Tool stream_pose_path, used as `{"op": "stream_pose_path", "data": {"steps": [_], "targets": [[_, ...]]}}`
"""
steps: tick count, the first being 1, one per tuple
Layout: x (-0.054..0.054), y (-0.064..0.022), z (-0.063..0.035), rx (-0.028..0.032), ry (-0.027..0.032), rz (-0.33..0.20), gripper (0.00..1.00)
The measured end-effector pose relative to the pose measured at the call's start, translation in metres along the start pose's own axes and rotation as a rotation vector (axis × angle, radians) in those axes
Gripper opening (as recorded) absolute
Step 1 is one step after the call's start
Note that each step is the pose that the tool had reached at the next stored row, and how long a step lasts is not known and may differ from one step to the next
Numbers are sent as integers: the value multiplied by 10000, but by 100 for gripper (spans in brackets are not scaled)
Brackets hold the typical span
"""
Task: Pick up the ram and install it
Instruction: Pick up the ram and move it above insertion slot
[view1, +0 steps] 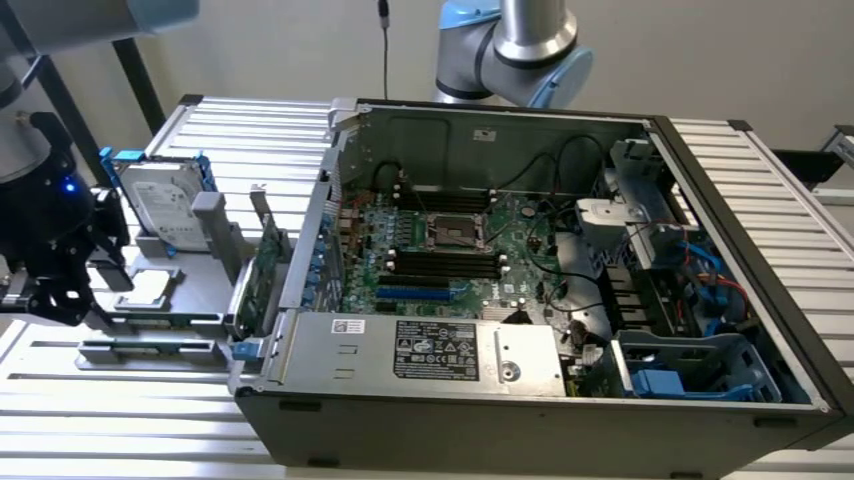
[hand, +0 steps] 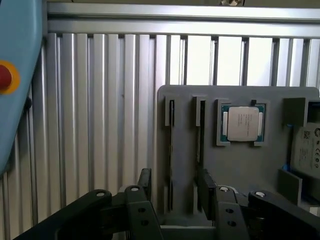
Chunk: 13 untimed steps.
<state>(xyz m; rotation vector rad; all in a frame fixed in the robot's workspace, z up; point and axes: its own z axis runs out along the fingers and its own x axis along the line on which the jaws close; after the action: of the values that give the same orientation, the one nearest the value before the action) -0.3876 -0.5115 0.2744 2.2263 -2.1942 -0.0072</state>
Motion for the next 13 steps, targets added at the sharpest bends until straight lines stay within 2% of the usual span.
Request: {"op": "stream_pose_path", "data": {"steps": [13], "targets": [[4,-32,236,0,0,1,50]]}}
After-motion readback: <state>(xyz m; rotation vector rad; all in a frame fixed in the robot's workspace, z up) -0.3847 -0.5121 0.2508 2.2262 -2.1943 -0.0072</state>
